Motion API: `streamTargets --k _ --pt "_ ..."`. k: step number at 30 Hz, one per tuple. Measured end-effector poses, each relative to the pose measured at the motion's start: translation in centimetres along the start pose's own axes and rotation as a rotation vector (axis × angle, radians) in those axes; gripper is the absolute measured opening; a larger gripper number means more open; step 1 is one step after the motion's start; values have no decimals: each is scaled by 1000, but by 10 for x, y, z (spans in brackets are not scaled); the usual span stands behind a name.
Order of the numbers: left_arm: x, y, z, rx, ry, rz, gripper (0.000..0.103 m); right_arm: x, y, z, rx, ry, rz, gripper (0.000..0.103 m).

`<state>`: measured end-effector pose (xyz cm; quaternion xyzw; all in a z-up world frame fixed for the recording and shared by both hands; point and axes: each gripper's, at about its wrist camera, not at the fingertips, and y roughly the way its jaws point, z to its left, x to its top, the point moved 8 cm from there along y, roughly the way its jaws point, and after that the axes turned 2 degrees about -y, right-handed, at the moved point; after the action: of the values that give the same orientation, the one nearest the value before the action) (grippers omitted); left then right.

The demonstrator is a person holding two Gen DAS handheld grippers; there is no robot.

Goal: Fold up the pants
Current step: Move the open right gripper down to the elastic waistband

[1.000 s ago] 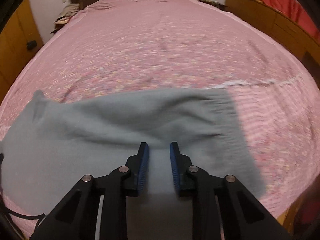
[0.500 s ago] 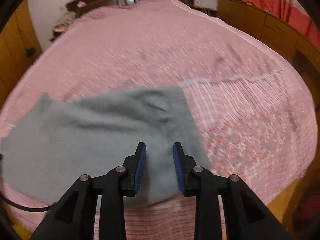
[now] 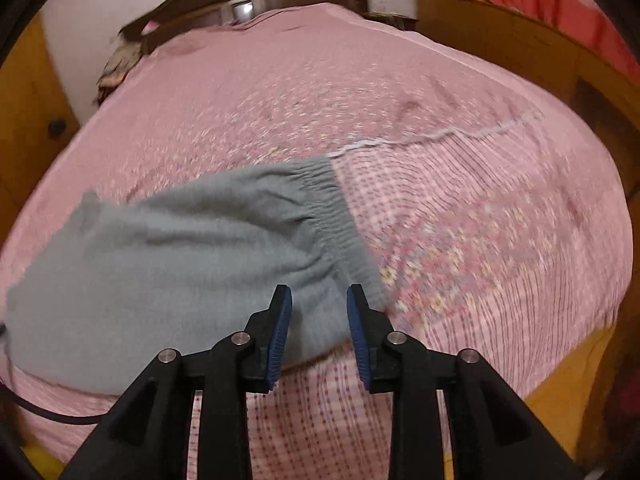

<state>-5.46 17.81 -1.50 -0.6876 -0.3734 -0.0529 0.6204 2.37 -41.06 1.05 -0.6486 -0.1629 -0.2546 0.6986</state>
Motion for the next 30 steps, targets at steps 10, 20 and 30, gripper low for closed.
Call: streamTargets --k 10,20,30 --pt "-1 -2 20 62 -30 22 28 -19 8 -19 27 136 51 45" --pt "3 -12 3 34 13 18 44 -12 7 -15 106 209 29 45" --pt "-6 12 -10 56 36 58 44 -16 32 -16 170 257 52 50"
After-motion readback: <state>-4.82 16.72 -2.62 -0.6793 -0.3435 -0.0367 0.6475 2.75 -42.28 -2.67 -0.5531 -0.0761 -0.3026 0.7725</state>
